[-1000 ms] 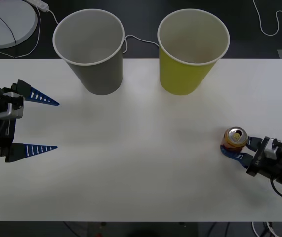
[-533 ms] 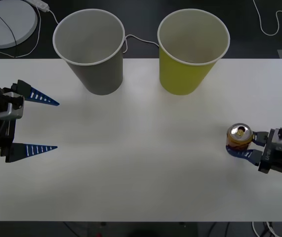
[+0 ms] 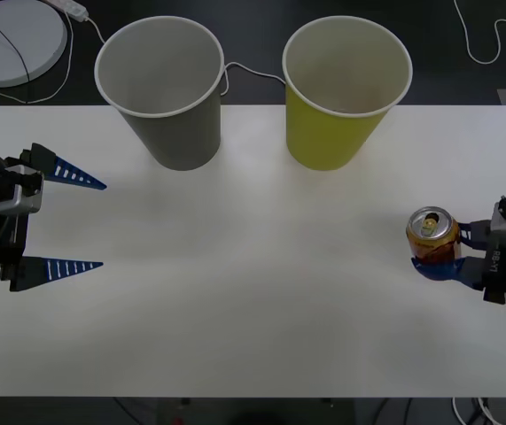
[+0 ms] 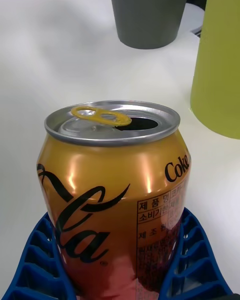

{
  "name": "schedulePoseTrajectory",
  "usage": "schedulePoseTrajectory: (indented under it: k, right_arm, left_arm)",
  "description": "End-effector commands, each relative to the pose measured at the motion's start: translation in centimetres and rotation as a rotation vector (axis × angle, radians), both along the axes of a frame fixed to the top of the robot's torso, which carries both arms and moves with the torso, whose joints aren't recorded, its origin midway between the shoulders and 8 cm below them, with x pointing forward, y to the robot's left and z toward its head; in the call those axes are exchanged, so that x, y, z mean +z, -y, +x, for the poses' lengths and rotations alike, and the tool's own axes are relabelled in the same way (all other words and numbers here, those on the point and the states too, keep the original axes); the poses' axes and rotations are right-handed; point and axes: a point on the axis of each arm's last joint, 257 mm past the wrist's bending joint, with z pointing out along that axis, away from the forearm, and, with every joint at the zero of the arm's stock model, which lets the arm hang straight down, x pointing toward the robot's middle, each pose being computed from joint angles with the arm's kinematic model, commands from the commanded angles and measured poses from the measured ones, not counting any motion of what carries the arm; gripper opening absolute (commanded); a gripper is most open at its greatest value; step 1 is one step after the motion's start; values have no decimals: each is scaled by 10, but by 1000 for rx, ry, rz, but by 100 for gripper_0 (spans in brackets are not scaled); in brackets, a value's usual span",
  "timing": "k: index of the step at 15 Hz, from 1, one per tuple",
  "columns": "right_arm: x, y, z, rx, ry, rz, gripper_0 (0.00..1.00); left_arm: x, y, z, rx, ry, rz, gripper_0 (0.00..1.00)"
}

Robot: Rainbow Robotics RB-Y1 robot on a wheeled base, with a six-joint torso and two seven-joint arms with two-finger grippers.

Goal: Put the can into the green bin and the plastic bottle into the gray bin

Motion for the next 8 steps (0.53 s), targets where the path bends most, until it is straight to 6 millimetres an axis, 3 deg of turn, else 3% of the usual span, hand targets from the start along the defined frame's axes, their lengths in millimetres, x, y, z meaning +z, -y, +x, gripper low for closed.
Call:
schedulePoseTrajectory:
  k: [1, 8]
  right_arm:
    - [20, -3, -7, -18, -50, -60, 0]
    - [73, -6, -23, -51, -169, -156, 0]
  left_arm:
    - [0, 0, 0, 0, 0, 0, 100]
    - [0, 0, 0, 0, 0, 0, 100]
